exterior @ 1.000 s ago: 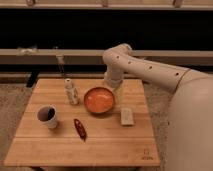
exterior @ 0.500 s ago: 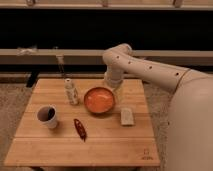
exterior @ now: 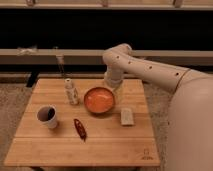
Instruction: Move the arm in a circular motion
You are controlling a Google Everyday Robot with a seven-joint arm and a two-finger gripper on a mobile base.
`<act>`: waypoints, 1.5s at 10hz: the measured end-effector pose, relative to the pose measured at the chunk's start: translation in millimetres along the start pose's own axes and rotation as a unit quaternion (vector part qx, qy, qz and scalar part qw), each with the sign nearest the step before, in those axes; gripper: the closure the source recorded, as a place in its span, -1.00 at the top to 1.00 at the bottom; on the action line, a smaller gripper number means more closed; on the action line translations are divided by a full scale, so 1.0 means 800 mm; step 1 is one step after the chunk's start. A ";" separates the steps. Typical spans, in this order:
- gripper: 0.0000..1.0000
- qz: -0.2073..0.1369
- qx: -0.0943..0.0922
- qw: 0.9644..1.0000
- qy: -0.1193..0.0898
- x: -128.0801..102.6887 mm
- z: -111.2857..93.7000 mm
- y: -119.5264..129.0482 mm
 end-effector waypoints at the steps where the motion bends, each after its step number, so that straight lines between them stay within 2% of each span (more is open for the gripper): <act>1: 0.60 0.000 0.000 1.000 0.000 0.000 0.000 0.000; 8: 0.60 0.000 0.001 1.000 0.000 0.001 0.000 -0.001; 10: 0.60 -0.001 0.001 1.000 0.009 0.012 -0.001 -0.011; 13: 0.60 -0.025 0.000 0.999 0.020 0.040 -0.001 -0.067; 15: 0.60 -0.060 0.003 0.998 0.020 0.028 -0.004 -0.126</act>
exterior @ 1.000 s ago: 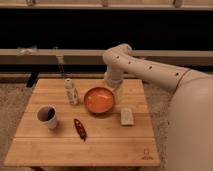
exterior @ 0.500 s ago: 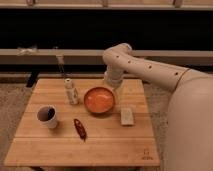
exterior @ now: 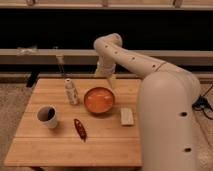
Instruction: Move the arm in a circular motion
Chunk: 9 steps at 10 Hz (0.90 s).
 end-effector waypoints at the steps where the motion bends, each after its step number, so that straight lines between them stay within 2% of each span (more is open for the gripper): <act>1: 0.60 -0.018 0.004 1.000 0.000 -0.009 -0.007 -0.021; 2: 0.60 -0.039 0.007 0.999 0.000 -0.024 -0.017 -0.037; 5: 0.60 -0.093 0.021 0.995 -0.008 -0.091 -0.051 -0.047; 6: 0.60 -0.118 0.029 0.992 -0.015 -0.127 -0.067 -0.045; 7: 0.60 -0.135 0.034 0.990 -0.020 -0.151 -0.077 -0.041; 9: 0.60 -0.178 0.047 0.982 -0.033 -0.207 -0.101 -0.032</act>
